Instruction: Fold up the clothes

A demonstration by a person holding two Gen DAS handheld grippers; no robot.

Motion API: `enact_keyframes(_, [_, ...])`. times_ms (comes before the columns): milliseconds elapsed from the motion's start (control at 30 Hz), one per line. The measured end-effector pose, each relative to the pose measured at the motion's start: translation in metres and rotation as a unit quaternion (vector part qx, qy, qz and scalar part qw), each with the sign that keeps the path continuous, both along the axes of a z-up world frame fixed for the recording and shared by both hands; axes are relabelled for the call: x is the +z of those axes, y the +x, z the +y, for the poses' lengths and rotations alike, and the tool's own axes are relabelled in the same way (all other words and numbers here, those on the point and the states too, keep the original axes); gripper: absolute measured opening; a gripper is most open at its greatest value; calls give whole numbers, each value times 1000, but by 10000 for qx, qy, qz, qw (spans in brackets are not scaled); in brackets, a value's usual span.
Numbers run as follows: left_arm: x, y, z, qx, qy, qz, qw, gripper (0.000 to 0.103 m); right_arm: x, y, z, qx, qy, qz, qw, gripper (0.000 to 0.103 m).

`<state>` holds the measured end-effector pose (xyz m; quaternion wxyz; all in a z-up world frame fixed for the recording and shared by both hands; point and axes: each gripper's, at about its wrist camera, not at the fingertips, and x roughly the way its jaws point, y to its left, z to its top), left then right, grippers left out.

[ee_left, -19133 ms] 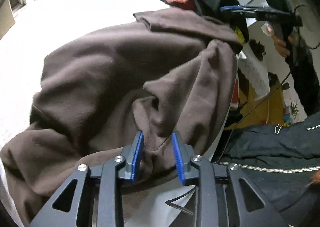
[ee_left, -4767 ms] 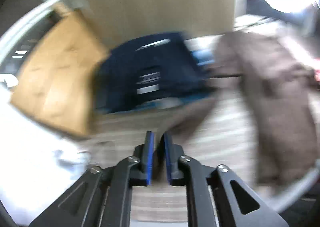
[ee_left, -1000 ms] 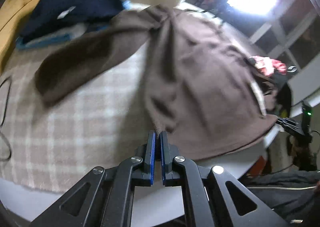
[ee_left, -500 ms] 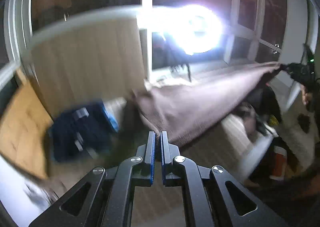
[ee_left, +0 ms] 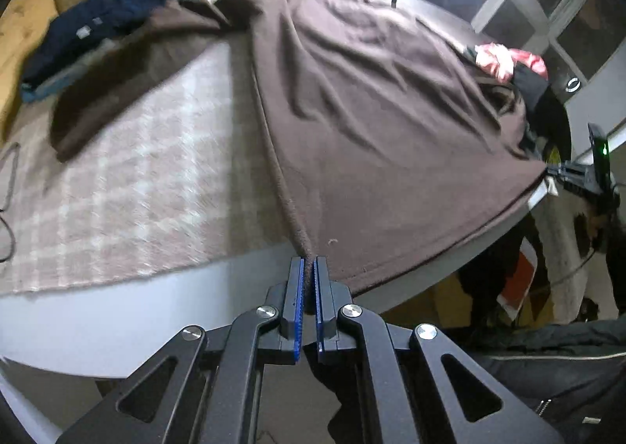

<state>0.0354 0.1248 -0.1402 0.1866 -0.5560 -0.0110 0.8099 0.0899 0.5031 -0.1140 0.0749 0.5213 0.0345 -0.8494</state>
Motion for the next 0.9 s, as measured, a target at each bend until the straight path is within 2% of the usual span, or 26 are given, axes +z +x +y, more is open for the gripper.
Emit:
enact_keyframes(100, [14, 6, -2, 67, -92, 169, 9998, 4, 4, 7, -2, -73, -181, 99, 9998, 4])
enact_keyframes(200, [13, 5, 2, 109, -88, 152, 9998, 4, -17, 8, -13, 5, -94, -133, 9999, 4])
enact_keyframes(367, [-12, -2, 5, 102, -231, -177, 9995, 4, -34, 6, -27, 254, 198, -324, 9990, 4])
enact_keyframes(467, [-18, -4, 8, -19, -285, -301, 9991, 4, -33, -1, -20, 214, 138, -455, 9986, 4])
enact_keyframes(633, [-28, -12, 19, -203, -354, -750, 9963, 7, -27, -7, -22, 399, 260, -1107, 9927, 6])
enact_keyframes(700, [-15, -13, 17, -291, -495, -872, 9945, 10, -6, -9, -19, 531, 345, -1228, 9904, 7])
enact_keyframes(767, [8, -15, 13, -426, -643, -822, 9936, 12, 35, -20, -8, 504, 339, -945, 9937, 17])
enact_keyframes(800, [28, -21, 7, -413, -731, -636, 9944, 14, 55, -26, -3, 491, 336, -804, 9950, 28])
enact_keyframes(833, [49, -28, 1, -399, -818, -450, 9948, 14, 76, -31, 3, 477, 333, -662, 9961, 33])
enact_keyframes(900, [91, -53, -11, -375, -1019, 12, 9941, 17, 110, -50, 14, 401, 319, -378, 9980, 33])
